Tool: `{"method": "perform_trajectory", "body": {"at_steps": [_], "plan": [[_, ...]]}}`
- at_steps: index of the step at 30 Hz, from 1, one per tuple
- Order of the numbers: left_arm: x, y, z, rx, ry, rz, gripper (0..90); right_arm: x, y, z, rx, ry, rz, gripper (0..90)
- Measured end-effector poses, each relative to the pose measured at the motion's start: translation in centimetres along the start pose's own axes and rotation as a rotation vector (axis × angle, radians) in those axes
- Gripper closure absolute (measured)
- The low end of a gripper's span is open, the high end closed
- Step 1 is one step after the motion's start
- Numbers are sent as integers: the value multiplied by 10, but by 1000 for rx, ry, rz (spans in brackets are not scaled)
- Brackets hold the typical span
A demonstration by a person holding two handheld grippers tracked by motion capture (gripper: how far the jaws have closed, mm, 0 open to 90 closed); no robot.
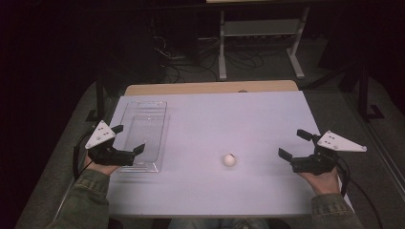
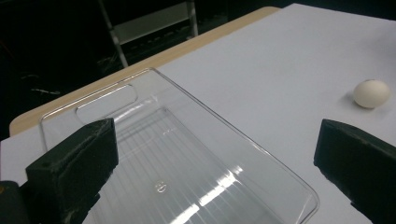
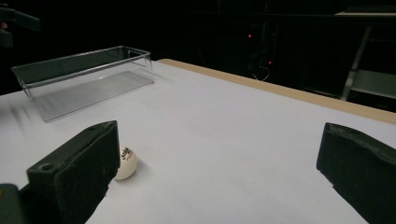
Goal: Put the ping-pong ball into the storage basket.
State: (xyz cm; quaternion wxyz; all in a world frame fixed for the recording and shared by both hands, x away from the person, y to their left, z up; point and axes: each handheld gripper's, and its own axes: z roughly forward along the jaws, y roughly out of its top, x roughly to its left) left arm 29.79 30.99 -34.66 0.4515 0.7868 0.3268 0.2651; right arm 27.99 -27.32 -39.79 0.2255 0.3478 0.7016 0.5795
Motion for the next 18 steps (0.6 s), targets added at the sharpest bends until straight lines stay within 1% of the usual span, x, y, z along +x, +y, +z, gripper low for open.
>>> {"method": "perform_trajectory", "body": {"at_steps": [3, 4, 6, 10, 15, 18], "plan": [[-2, 4, 3, 15, -17, 18, 0, 0, 0, 1, 4, 5, -1, 0], [-2, 4, 3, 15, -17, 18, 0, 0, 0, 1, 4, 5, -1, 0], [-4, 9, 5, 22, -32, 34, 0, 0, 0, 1, 10, 9, -4, 0], [-7, 14, 8, 32, -43, 47, 0, 0, -1, 2, 14, 12, -3, 0], [-11, 22, 10, 45, -64, 82, 0, 0, 0, 1, 14, 12, -3, 0], [-12, 26, 11, 62, -71, 99, 0, 0, 0, 1, 12, 13, -1, 0]]}}
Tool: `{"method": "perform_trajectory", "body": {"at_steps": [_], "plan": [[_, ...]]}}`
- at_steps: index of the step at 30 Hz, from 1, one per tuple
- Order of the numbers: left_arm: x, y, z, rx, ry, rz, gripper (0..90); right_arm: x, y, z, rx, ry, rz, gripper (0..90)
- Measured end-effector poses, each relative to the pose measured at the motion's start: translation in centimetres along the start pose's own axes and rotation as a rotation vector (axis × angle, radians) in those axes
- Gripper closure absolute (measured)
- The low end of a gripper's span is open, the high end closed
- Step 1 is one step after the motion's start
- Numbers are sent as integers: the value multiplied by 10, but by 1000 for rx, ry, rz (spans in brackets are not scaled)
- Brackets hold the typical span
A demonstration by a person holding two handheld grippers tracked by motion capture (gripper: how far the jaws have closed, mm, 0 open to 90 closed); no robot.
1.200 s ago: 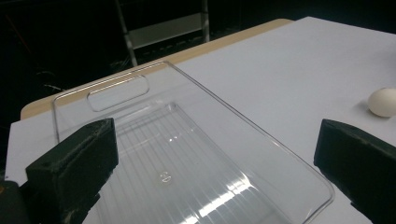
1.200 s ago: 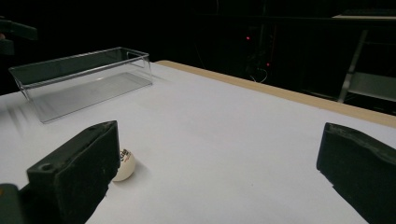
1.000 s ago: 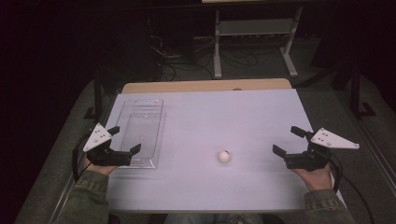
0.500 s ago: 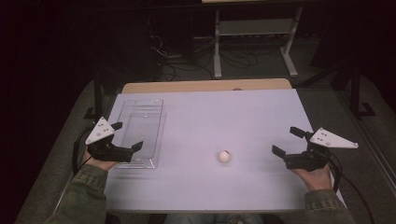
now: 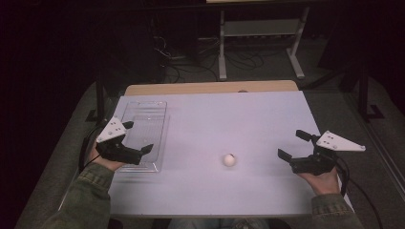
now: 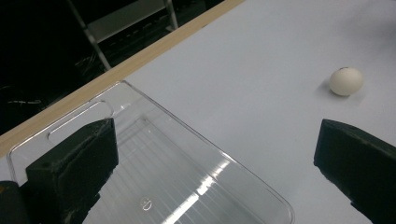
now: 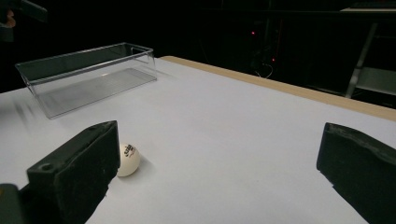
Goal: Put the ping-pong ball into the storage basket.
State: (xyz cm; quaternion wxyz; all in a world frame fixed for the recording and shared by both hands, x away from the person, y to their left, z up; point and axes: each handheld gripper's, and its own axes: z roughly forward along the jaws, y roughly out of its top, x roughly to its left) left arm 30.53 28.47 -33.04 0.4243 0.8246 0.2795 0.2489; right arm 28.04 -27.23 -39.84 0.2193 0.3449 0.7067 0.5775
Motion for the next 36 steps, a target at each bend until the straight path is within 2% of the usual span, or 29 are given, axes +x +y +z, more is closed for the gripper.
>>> {"method": "perform_trajectory", "body": {"at_steps": [9, 19, 29, 36], "plan": [[-1, 8, 5, 28, -43, 20, 0, 0, 0, 0, 1, 0, 0, 0], [-2, 15, 8, 47, -58, 34, 0, 0, 0, 0, 3, 6, 3, 0], [-6, 27, 15, 90, -88, 75, 0, 1, 0, 2, 12, 16, 5, 0], [-11, 39, 19, 99, -114, 103, 0, 1, 0, 2, 12, 18, 5, 0]]}}
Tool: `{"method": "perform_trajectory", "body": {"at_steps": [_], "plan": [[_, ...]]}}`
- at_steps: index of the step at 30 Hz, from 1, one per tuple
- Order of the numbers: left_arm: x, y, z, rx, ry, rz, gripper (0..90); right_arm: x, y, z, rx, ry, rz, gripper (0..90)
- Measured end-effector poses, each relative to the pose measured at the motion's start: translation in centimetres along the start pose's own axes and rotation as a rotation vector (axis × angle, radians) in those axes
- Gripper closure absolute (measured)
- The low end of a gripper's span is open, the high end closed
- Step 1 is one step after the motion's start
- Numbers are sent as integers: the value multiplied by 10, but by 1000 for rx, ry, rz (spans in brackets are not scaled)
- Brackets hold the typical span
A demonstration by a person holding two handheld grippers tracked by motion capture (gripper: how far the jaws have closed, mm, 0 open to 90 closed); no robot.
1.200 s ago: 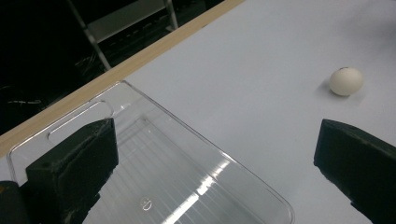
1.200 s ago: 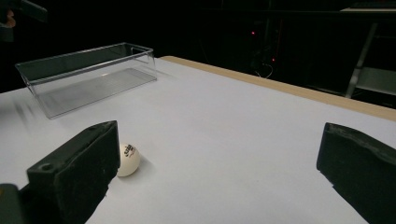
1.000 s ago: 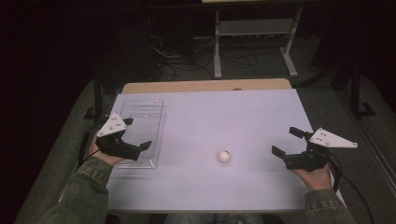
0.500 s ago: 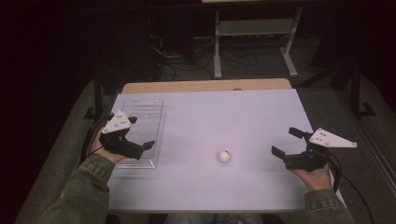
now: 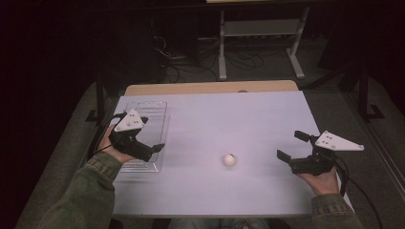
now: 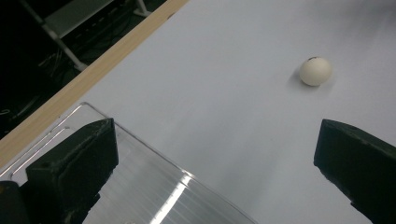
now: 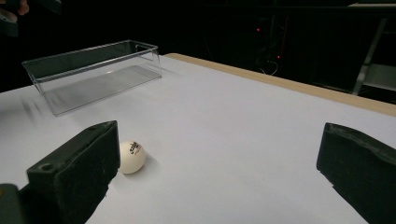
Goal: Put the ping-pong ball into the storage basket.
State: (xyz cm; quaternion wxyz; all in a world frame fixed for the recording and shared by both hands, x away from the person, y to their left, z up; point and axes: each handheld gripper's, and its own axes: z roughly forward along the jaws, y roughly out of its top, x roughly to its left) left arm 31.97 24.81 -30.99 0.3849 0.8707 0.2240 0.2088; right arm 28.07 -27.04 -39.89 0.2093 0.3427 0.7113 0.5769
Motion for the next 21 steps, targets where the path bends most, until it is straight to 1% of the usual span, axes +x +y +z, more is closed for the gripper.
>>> {"method": "perform_trajectory", "body": {"at_steps": [7, 11, 18, 21], "plan": [[1, 9, 5, 30, -21, 28, 0, 0, 0, 0, 0, 8, 0, 0], [1, 14, 8, 39, -32, 37, 0, 0, 0, 1, 1, 12, -1, 0], [-2, 23, 14, 58, -51, 68, 0, 0, 0, 0, -4, 9, 3, 0], [-2, 26, 18, 61, -70, 75, 0, 0, 0, 0, -1, 11, 2, 0]]}}
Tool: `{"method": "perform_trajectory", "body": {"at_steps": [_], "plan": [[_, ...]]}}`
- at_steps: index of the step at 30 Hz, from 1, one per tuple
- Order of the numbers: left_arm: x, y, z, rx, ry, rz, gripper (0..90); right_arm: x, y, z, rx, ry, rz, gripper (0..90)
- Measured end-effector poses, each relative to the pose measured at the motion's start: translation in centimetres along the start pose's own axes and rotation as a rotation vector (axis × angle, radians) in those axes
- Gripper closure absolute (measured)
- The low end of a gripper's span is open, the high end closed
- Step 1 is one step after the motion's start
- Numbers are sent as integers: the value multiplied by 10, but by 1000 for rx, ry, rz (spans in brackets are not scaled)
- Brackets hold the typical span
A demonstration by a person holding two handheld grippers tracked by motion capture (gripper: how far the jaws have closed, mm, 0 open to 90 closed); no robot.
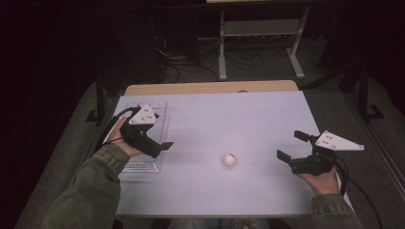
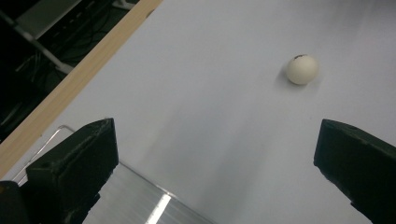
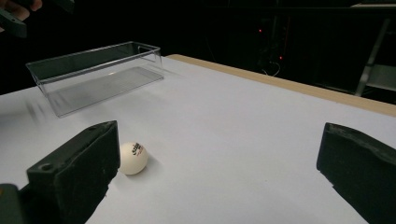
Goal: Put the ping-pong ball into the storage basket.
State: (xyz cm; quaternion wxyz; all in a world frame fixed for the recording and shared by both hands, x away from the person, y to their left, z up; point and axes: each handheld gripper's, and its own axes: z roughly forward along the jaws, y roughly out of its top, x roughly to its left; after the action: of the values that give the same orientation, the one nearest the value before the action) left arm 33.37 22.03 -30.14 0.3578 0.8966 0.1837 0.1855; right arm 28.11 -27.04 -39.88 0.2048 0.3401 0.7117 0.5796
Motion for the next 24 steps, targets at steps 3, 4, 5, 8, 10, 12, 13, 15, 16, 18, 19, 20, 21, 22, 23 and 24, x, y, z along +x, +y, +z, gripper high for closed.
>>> {"method": "perform_trajectory", "body": {"at_steps": [3, 4, 5, 8, 10, 12, 13, 15, 16, 18, 19, 20, 21, 22, 23, 24], "plan": [[-1, 4, 5, 6, -12, 8, 0, 0, 0, 0, 1, 4, -1, 0], [-1, 5, 7, 8, -19, 13, 0, 0, 0, 0, 1, 5, 0, 0], [-1, 7, 8, 11, -24, 19, 0, 0, 0, 0, 0, 5, 1, 0], [-3, 10, 13, 25, -38, 33, 0, 0, 0, 0, -3, 4, 5, 0], [-5, 12, 16, 30, -44, 39, 0, 0, 0, -1, -5, 5, 8, 0], [-5, 14, 19, 38, -49, 47, 0, 0, 0, -1, -5, 5, 7, 0], [-6, 14, 21, 41, -52, 48, 0, 0, 0, -1, -5, 6, 7, 0], [-6, 16, 23, 46, -58, 51, 0, 0, 0, -1, -5, 6, 7, 0], [-6, 16, 25, 49, -61, 53, 0, 0, 0, -1, -6, 6, 6, 0], [-6, 18, 27, 55, -67, 59, 0, 0, 0, -1, -6, 6, 8, 0], [-6, 19, 27, 61, -71, 65, 0, 0, 0, -1, -6, 6, 7, 0], [-6, 21, 28, 63, -72, 65, 0, 0, 0, -1, -6, 6, 8, 0], [-6, 22, 28, 63, -73, 70, 0, 0, 0, -1, -6, 6, 8, 0], [-6, 24, 28, 67, -73, 74, 0, 0, 0, -1, -5, 6, 8, 0], [-6, 25, 28, 64, -73, 71, 0, 0, 0, -1, -5, 6, 8, 0], [-5, 27, 27, 64, -75, 74, 0, 0, 0, -1, -5, 7, 9, 0]]}}
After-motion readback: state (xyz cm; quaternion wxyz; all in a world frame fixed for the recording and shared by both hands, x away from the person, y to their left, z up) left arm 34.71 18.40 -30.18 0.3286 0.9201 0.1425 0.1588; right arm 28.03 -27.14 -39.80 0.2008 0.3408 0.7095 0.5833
